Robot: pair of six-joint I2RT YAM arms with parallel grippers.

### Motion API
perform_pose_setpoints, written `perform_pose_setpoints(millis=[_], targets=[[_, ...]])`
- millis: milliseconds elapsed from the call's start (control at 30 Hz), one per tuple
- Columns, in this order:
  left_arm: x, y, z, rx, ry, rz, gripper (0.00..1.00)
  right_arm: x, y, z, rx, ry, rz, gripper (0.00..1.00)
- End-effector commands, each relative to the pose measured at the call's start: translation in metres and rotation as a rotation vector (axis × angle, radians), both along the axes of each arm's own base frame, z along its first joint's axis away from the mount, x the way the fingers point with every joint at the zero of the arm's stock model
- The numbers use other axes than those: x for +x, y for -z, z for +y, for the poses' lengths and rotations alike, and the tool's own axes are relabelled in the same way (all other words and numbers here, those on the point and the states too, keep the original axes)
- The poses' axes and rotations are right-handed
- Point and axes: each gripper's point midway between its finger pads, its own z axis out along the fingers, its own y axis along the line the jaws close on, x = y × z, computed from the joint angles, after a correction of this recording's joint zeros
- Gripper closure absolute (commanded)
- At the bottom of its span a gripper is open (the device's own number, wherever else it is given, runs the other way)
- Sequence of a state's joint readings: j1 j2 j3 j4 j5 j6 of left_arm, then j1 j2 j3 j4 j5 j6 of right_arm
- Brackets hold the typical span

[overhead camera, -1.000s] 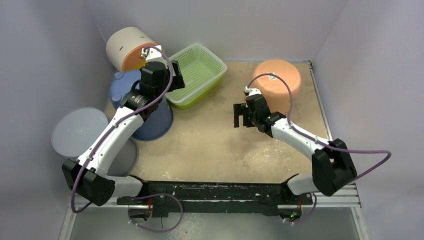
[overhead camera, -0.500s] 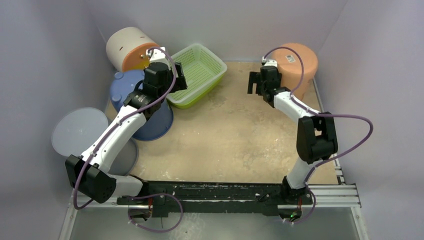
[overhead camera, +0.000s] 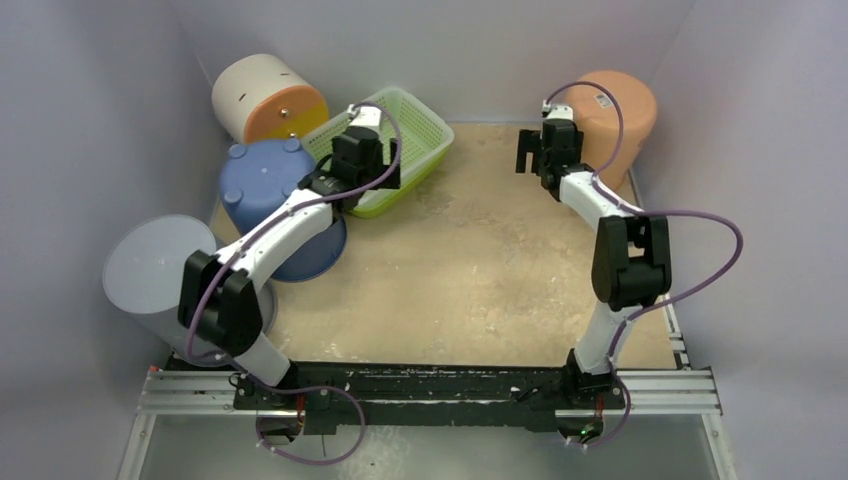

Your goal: Turn the large container upside down

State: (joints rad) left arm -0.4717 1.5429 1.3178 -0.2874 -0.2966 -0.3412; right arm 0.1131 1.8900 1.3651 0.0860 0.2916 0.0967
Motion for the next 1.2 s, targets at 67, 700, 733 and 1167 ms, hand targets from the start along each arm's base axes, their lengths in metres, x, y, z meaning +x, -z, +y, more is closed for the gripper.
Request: perform_pose_setpoints(millis=[67, 700, 733, 1167], targets=[[0.032, -0.021, -0.052, 0.152, 0.141, -0.108, 0.15, -0.039, -0.103, 0.045, 0.073, -0.109, -0.211, 0.0], [0.086, 0.054, -0.068, 0.329, 0.377, -0.021, 0.22, -0.092, -0.123, 0.078, 0.215, -0.269, -0.247, 0.0], [0.086, 0.057, -0.069, 0.32, 0.388, -0.013, 0.22, -0.092, -0.122, 0.078, 0.214, -0.266, -0.247, 0.0], [0.099, 0.104, -0.054, 0.326, 0.416, 0.108, 0.26, -0.087, -0.114, 0.077, 0.208, -0.251, -0.228, 0.0]])
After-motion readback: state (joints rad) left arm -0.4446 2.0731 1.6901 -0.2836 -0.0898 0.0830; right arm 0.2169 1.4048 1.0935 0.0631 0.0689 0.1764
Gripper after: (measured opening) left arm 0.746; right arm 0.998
